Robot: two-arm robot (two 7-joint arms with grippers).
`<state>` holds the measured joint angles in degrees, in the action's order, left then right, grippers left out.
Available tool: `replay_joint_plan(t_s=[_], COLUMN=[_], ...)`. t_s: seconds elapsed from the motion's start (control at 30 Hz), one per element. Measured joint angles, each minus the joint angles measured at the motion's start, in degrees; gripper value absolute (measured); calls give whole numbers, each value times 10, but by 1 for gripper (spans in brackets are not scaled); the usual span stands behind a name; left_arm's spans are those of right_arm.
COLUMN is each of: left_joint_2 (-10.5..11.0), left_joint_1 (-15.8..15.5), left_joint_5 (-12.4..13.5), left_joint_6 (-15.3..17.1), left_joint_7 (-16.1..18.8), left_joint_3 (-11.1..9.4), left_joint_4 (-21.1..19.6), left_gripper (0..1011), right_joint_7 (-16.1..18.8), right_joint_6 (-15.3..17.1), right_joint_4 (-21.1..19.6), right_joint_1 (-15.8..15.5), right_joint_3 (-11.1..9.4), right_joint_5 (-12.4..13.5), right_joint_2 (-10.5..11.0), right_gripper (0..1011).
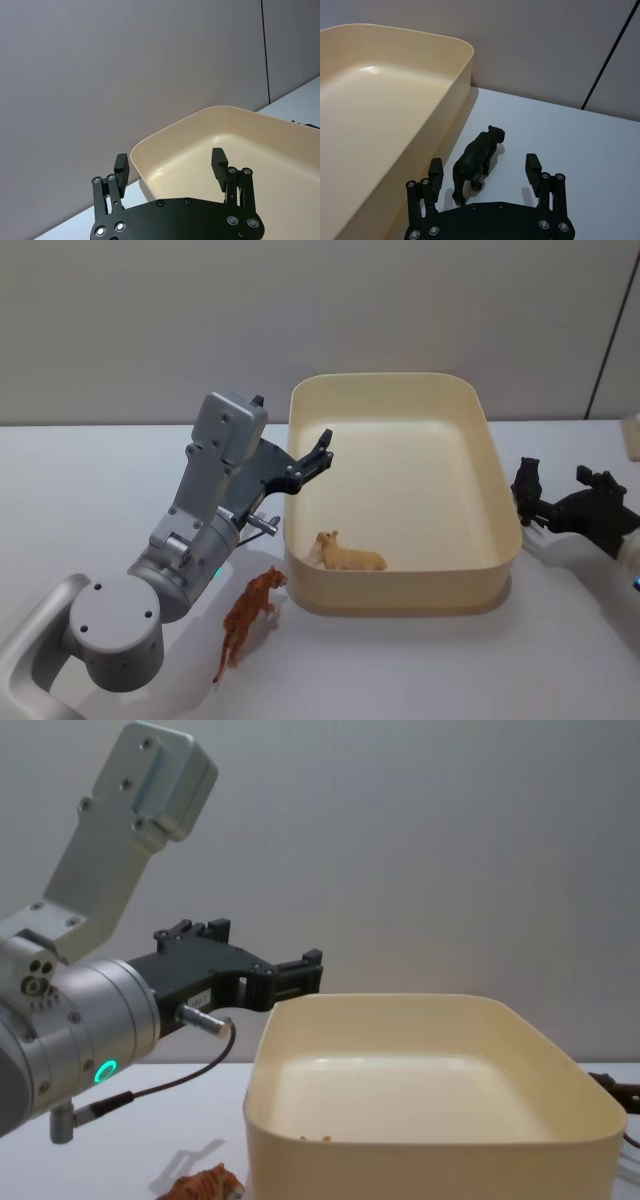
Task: Pick up the toy alternately with two hands and place it into the central storage box.
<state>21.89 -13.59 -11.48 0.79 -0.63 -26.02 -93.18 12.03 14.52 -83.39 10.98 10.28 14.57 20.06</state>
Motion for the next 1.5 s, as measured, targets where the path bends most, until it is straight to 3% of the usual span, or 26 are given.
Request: replay_joint_plan(t_s=[0.37,0.93,1.5], left_joint_2=[0,0,0], left_joint_1=[0,0,0], left_joint_5=[0,0,0], left_joint_6=[0,0,0], left_joint_7=[0,0,0], left_joint_3=[0,0,0], left_joint_4=[0,0,0], left_gripper=[1001,1001,1001], right_joint_7=[-6,-10,-12], right_joint_6=[-15,-23,-25], right_joint_4=[54,84,91], right_joint_1=[41,63,68], right_joint_3=[14,21,23], right_joint_5=[-32,-49,-53], right_joint_2=[-24,-37,-40], right_gripper=[1001,994,534])
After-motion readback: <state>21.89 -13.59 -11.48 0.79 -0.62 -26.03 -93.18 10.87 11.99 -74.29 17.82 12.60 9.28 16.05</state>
